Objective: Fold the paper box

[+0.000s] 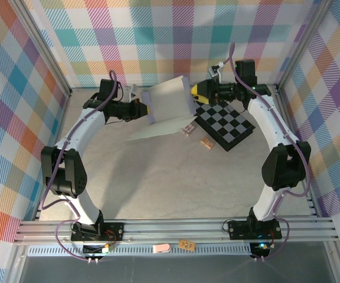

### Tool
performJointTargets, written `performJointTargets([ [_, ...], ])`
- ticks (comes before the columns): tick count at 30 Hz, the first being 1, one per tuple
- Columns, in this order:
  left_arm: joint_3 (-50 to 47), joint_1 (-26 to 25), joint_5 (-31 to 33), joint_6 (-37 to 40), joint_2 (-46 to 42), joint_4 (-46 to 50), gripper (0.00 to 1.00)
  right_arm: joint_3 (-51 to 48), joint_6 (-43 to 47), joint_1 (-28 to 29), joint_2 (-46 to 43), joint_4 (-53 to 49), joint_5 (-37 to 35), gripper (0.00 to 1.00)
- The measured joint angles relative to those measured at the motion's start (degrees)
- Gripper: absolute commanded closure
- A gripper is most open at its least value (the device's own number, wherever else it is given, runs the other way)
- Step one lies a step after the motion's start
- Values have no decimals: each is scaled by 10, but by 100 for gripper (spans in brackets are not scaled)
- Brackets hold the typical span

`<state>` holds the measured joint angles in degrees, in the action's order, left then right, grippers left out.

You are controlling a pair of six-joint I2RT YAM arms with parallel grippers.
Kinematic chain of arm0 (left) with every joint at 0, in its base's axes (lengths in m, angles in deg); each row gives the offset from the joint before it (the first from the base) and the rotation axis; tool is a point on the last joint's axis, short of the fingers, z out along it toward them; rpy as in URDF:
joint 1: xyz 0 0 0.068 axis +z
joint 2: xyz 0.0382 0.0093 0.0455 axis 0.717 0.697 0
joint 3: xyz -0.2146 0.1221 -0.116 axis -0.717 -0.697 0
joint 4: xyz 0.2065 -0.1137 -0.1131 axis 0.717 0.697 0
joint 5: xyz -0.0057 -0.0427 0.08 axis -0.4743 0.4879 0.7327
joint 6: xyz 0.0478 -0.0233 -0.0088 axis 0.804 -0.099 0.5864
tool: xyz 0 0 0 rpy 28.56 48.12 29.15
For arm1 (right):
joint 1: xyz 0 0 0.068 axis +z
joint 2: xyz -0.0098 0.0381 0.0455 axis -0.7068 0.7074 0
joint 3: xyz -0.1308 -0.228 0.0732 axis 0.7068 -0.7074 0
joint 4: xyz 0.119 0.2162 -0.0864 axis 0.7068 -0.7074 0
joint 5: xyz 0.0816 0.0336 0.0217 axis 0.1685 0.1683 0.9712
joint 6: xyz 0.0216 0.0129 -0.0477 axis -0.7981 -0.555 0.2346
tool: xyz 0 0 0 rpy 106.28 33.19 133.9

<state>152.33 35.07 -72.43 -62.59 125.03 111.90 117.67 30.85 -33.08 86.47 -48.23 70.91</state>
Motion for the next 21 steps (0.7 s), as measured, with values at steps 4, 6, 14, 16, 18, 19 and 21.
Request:
performJointTargets([
  [4, 0, 0, 0, 0, 0, 3, 100, 4, 20, 8, -3, -17, -23, 42],
  [6, 0, 0, 0, 0, 0, 3, 100, 4, 26, 10, -6, -21, -31, 41],
  [14, 0, -3, 0, 0, 0, 3, 100, 4, 30, 15, -16, -23, -36, 39],
  [16, 0, -4, 0, 0, 0, 3, 100, 4, 30, 16, -16, -23, -35, 38],
  [18, 0, -4, 0, 0, 0, 3, 100, 5, 30, 17, -16, -23, -33, 38],
  [19, 0, -4, 0, 0, 0, 3, 100, 5, 30, 17, -16, -23, -33, 38],
  [21, 0, -4, 0, 0, 0, 3, 100, 5, 29, 17, -16, -23, -30, 37],
])
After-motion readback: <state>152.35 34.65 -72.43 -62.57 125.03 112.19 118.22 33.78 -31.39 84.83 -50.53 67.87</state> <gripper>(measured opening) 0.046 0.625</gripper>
